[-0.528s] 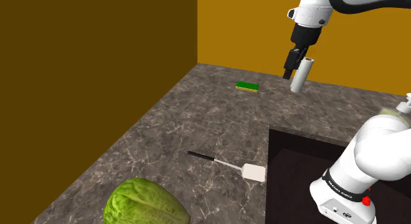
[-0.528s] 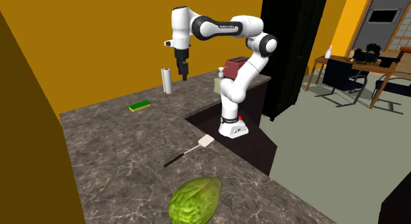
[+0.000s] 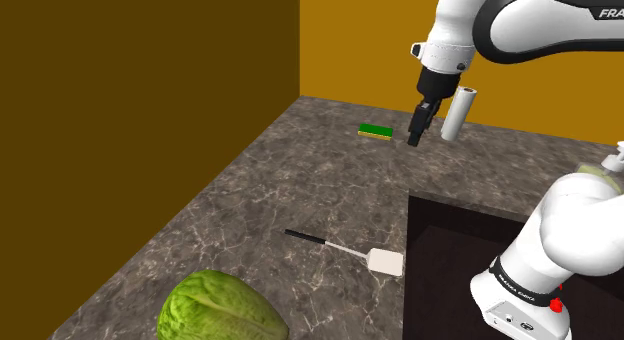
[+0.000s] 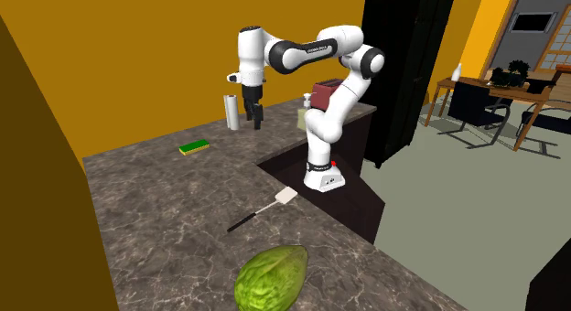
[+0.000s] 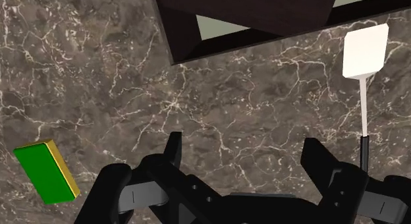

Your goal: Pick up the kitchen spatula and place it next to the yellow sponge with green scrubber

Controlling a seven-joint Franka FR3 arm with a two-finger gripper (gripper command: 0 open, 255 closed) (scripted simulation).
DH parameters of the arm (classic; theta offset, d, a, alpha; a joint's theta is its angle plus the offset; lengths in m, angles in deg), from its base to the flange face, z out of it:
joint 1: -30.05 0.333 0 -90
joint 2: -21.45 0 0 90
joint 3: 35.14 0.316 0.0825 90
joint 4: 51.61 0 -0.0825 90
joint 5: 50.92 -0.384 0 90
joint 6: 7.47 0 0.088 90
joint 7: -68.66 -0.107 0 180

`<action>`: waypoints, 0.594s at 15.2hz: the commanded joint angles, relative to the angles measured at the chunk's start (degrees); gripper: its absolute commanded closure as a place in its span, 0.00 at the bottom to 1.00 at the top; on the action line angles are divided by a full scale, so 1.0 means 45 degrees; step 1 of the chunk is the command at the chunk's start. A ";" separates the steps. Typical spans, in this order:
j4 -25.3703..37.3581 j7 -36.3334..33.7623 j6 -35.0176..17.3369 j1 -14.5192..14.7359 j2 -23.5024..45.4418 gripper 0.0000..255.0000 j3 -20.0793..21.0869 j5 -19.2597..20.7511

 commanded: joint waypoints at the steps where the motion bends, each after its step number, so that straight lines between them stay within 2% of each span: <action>1: -0.0304 -0.0226 -0.0625 0.0284 0.0262 0.00 0.0394 -0.0310; 9: -0.1268 -0.0934 -0.3339 0.1309 0.1786 0.00 0.1901 -0.1290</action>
